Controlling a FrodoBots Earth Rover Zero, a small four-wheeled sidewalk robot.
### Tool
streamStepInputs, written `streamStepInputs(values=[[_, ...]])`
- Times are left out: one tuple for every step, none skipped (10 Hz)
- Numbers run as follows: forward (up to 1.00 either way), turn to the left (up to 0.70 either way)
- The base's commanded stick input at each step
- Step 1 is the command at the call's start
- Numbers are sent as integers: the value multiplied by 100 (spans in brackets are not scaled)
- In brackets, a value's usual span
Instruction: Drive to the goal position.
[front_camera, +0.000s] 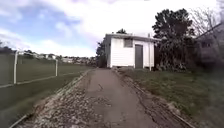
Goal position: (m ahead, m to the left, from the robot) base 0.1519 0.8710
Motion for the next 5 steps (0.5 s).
streamStepInputs(values=[[85,0],[85,0],[85,0],[85,0],[85,0]])
